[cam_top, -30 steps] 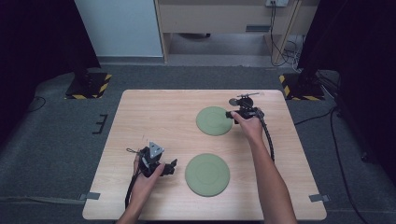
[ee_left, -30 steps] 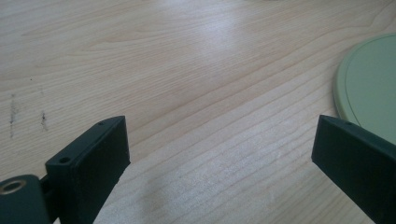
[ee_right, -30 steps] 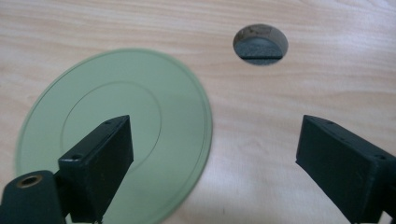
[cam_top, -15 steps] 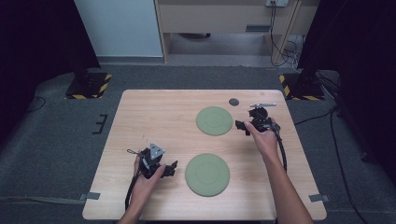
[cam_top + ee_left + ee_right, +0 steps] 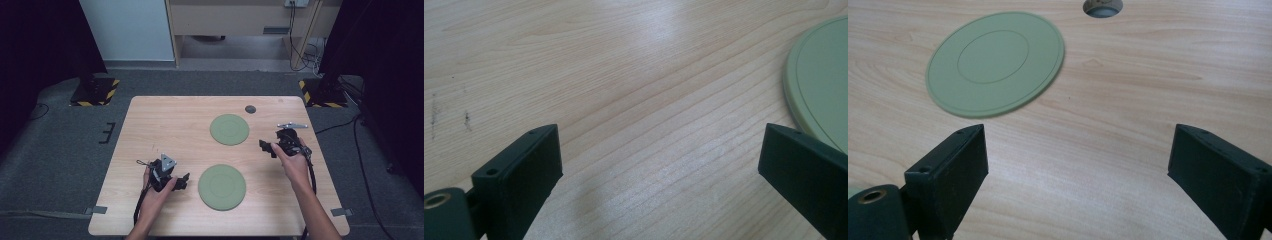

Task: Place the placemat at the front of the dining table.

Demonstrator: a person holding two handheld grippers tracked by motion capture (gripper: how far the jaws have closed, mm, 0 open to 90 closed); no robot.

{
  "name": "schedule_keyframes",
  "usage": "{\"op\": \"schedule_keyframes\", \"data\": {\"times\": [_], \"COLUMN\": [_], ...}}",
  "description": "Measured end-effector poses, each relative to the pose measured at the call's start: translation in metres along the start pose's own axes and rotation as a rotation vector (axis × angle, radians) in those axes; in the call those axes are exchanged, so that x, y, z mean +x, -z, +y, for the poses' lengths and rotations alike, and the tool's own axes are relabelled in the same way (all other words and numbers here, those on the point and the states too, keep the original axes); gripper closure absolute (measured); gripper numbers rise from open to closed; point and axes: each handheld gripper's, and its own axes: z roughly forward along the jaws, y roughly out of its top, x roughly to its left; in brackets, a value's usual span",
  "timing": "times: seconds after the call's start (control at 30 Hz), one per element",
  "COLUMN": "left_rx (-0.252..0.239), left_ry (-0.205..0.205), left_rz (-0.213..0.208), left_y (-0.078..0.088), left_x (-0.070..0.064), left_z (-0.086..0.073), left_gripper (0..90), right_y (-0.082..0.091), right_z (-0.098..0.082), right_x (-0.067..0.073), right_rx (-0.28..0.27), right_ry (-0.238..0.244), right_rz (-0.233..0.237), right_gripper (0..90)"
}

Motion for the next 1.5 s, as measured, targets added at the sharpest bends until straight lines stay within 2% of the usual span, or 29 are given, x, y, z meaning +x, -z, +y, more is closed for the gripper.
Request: {"op": "schedule_keyframes", "data": {"times": [0.23,0.47,0.67,0.8,0.93,1.1,1.2,1.27,1.37,1.5], "left_rx": [0.0,0.004,0.01,0.027,0.048,0.061,0.066,0.074,0.088,0.091], "left_ry": [0.009,0.013,0.017,0.035,0.047,0.058,0.061,0.06,0.08,0.078], "left_rz": [0.007,0.007,0.009,0.02,0.023,0.028,0.028,0.027,0.005,0.004], "left_y": [0.001,0.001,0.001,-0.002,-0.006,-0.01,-0.01,-0.011,-0.013,-0.013], "left_x": [0.004,0.005,0.007,0.012,0.015,0.019,0.02,0.019,0.022,0.023], "left_z": [-0.001,-0.002,-0.002,-0.004,-0.006,-0.009,-0.008,-0.008,-0.008,-0.008], "left_gripper": [3.2,3.3,2.7,2.7,2.7,2.7,2.6,2.6,0.6,0.0], "right_y": [0.002,0.009,0.012,0.01,-0.001,-0.011,-0.013,-0.014,-0.013,-0.007], "right_z": [-0.021,-0.037,-0.056,-0.066,-0.072,-0.075,-0.075,-0.077,-0.081,-0.086], "right_x": [0.001,0.007,0.012,0.01,0.007,0.011,0.014,0.016,0.014,0.008], "right_rx": [0.005,0.01,0.023,0.024,0.058,0.063,0.064,0.063,0.039,0.039], "right_ry": [0.001,0.015,0.004,-0.005,-0.006,0.005,0.031,0.071,0.072,0.062], "right_rz": [0.018,0.022,0.038,-0.004,-0.059,-0.084,-0.101,-0.119,-0.113,-0.122], "right_gripper": [8.8,8.9,8.8,7.9,8.6,8.2,8.2,7.4,6.5,3.5]}}
